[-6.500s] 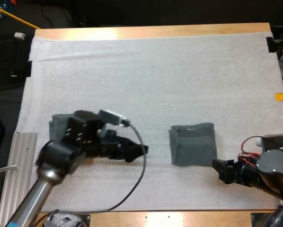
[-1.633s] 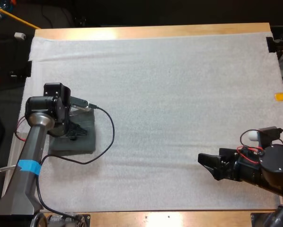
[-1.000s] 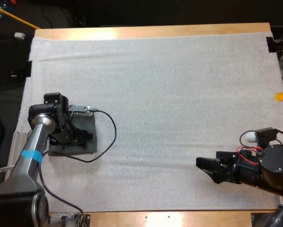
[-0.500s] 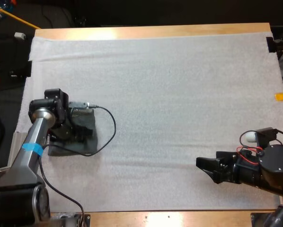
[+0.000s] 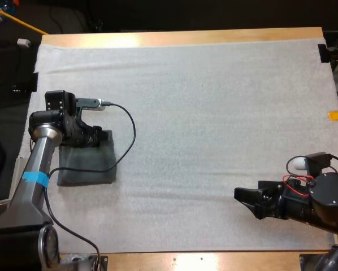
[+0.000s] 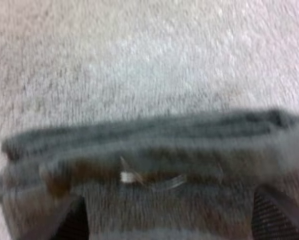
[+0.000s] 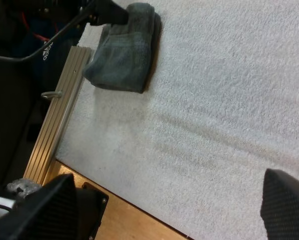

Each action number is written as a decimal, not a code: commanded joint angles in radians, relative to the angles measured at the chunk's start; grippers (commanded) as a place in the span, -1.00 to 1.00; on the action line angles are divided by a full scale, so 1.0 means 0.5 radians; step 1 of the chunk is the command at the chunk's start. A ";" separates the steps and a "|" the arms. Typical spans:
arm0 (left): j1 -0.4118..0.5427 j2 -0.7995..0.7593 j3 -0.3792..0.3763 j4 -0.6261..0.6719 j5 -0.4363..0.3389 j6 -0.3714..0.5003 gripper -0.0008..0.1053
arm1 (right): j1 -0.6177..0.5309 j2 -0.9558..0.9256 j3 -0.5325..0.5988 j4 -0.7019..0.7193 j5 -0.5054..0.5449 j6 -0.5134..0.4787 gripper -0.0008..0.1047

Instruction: Pick towel from pile, fold and stack

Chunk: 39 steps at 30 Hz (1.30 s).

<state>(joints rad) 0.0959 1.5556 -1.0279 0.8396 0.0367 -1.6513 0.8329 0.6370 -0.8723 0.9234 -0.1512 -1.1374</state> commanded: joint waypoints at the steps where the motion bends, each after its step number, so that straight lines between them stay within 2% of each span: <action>1: 0.002 0.032 -0.007 -0.041 0.010 -0.036 0.23 | -0.001 -0.003 -0.012 -0.015 -0.021 -0.004 0.39; 12: 0.002 0.300 -0.011 0.023 0.010 -0.055 0.23 | -0.001 -0.003 -0.012 -0.015 -0.021 0.025 0.39; 18: 0.002 0.234 -0.143 0.173 0.010 -0.055 0.23 | -0.001 -0.003 -0.012 -0.015 -0.021 0.025 0.39; 22: 0.002 0.106 -0.269 0.290 0.010 -0.055 0.23 | -0.001 -0.003 -0.012 -0.015 -0.021 0.025 0.39; 26: 0.002 -0.080 -0.333 0.341 0.010 -0.055 0.23 | -0.001 -0.003 -0.012 -0.015 -0.021 0.025 0.39; 35: 0.002 -0.561 -0.342 0.525 0.043 -0.060 0.23 | -0.001 -0.003 -0.012 -0.015 -0.021 -0.012 0.39; 39: 0.002 -0.756 -0.342 0.597 0.166 -0.119 0.23 | -0.007 -0.001 -0.012 -0.015 0.034 -0.027 0.39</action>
<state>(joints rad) 0.0959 1.1806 -1.1936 1.1282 0.1105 -1.6992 0.8329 0.6385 -0.8723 0.9234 -0.1341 -1.1377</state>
